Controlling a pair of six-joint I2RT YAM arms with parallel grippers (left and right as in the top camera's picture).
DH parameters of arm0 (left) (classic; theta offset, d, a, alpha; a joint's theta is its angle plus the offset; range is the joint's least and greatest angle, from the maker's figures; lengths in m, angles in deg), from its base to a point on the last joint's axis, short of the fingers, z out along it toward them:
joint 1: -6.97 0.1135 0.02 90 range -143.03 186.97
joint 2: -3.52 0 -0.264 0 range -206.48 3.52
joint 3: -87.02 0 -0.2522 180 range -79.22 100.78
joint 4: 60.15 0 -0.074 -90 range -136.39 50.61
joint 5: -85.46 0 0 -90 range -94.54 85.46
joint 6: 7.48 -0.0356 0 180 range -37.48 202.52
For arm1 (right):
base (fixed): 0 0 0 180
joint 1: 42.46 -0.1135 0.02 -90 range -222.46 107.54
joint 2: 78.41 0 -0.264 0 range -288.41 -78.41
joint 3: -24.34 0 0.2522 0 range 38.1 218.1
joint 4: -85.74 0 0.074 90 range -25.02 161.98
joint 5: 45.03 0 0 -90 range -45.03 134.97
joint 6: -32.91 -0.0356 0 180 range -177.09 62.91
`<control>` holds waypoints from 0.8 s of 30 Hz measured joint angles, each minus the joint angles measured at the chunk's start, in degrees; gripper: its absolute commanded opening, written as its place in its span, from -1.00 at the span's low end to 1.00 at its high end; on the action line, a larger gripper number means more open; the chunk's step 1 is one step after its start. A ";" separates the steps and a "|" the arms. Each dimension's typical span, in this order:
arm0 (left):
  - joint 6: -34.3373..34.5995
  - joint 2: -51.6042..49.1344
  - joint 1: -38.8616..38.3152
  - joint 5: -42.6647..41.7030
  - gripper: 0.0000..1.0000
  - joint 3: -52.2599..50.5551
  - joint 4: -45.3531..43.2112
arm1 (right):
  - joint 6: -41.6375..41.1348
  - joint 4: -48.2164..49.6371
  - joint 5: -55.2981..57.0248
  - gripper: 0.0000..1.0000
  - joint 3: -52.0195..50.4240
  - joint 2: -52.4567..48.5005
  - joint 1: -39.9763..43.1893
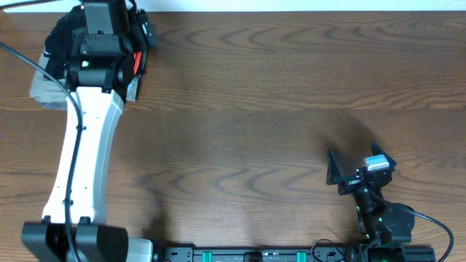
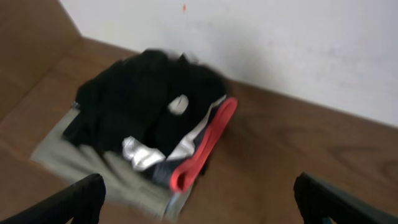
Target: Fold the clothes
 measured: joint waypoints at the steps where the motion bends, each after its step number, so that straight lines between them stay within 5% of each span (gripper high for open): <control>1: 0.02 0.79 0.00 0.00 0.96 -0.11 0.92 | 0.00 0.00 0.00 0.98 0.00 0.00 0.00; 11: -0.94 18.99 0.04 -1.16 0.96 -13.79 -3.58 | 0.00 0.02 0.00 0.97 0.00 0.02 0.00; 24: -20.20 48.22 1.31 -21.99 0.96 -55.60 -24.79 | 0.00 -0.02 0.00 0.98 0.00 0.02 0.00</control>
